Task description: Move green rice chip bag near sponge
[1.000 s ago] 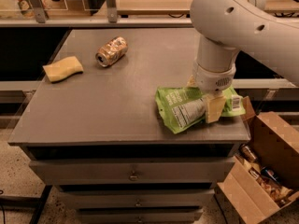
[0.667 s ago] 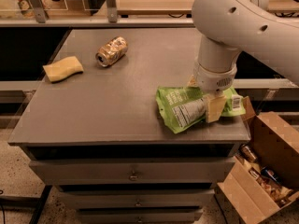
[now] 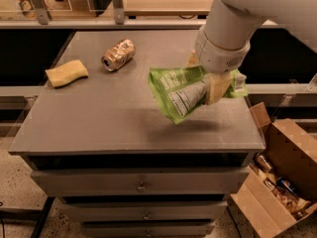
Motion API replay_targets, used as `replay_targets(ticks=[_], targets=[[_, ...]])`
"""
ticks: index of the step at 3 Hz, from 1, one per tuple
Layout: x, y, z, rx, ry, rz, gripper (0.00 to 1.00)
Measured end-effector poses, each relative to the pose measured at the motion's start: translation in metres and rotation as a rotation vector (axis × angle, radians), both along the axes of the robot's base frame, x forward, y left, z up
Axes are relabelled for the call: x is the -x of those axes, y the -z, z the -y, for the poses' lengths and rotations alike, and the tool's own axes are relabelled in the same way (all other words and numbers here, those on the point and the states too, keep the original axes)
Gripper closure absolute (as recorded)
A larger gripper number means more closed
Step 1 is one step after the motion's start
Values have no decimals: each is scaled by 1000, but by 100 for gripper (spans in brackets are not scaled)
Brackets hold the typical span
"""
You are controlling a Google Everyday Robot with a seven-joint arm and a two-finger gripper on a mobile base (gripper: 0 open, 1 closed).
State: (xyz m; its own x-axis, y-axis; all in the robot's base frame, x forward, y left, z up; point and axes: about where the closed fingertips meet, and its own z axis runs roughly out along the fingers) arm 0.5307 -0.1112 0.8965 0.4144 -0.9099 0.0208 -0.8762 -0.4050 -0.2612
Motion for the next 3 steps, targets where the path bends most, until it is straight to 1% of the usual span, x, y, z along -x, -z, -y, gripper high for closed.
replay_targets(ticks=[1, 2, 3], targets=[[-6, -26, -43, -32, -111, 71, 100], [-10, -27, -103, -52, -222, 112, 100], [-12, -14, -163, -63, -292, 137, 100]])
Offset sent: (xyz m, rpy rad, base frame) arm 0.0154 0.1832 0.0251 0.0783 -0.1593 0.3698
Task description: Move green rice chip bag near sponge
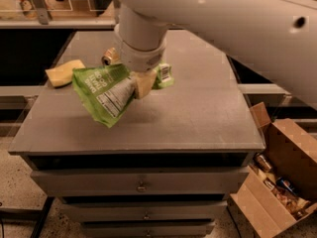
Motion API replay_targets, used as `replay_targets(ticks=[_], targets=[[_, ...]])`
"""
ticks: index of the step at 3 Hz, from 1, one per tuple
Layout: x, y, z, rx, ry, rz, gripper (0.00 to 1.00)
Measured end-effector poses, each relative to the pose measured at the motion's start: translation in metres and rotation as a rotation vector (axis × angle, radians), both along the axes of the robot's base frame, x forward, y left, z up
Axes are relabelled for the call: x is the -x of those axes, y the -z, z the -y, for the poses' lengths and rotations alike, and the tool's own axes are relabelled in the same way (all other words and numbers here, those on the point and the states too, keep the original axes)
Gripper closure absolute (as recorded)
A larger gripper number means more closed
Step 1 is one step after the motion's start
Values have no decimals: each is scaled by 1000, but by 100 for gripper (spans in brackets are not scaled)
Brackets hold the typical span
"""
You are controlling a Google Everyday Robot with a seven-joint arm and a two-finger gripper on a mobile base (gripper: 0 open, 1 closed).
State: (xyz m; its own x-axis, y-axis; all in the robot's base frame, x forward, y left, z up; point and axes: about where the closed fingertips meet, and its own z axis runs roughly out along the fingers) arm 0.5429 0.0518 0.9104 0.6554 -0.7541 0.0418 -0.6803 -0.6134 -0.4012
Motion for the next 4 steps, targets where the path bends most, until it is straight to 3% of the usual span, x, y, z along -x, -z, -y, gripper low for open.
replay_targets(ticks=[1, 2, 4], targets=[[-4, 14, -43, -8, -28, 21, 100], [-7, 25, -70, -10, -53, 23, 100], [-12, 35, -101, -28, -106, 30, 100]])
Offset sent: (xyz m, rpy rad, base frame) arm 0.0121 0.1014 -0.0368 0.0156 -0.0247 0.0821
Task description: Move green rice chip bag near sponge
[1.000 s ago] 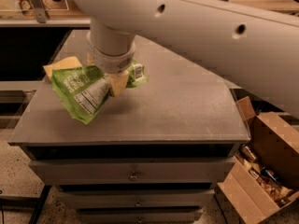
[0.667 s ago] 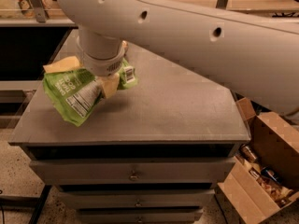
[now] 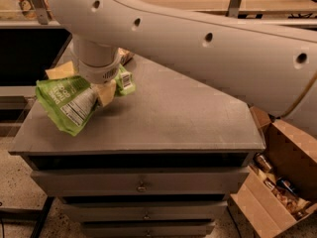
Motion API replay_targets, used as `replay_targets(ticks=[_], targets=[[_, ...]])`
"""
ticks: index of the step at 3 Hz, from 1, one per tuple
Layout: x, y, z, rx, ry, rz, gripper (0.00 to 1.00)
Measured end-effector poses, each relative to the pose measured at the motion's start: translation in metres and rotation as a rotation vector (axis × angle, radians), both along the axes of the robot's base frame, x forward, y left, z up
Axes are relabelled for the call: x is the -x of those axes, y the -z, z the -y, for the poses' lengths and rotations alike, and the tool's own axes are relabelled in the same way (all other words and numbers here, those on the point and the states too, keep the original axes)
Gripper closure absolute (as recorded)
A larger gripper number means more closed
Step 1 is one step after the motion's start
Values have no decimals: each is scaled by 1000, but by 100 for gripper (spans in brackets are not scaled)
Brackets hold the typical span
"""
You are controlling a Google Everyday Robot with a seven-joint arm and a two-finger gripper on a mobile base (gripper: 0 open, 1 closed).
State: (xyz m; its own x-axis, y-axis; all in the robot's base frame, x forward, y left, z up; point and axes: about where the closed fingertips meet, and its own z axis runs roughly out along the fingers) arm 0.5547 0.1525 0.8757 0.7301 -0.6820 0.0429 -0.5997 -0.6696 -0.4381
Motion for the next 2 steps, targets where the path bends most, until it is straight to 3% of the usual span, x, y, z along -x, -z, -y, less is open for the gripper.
replay_targets(ticks=[2], targets=[[-10, 4, -13, -22, -31, -17, 100]])
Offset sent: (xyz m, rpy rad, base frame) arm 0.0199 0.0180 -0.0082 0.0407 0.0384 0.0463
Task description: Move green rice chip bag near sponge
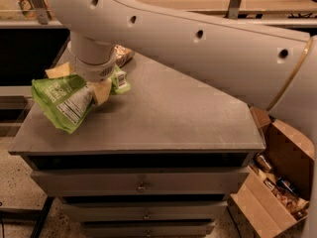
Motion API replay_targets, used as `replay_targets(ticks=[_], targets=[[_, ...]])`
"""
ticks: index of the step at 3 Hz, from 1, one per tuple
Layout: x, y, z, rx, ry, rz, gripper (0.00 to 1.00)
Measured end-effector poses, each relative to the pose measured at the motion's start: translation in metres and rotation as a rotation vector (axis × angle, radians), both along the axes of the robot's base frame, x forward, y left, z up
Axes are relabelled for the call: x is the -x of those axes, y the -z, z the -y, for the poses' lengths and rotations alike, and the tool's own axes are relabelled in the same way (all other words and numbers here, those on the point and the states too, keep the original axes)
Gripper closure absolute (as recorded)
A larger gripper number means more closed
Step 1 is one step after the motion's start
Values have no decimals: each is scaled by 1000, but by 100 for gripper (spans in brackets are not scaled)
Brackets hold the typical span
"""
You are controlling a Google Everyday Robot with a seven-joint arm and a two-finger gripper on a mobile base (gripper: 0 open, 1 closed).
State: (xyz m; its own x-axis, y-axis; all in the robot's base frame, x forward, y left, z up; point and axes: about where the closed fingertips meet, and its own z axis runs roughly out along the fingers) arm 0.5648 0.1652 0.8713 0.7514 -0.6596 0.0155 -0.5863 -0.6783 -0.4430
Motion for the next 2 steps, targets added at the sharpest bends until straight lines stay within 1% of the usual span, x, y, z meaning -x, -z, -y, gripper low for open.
replay_targets(ticks=[2], targets=[[-15, 11, -14, -22, -5, -13, 100]])
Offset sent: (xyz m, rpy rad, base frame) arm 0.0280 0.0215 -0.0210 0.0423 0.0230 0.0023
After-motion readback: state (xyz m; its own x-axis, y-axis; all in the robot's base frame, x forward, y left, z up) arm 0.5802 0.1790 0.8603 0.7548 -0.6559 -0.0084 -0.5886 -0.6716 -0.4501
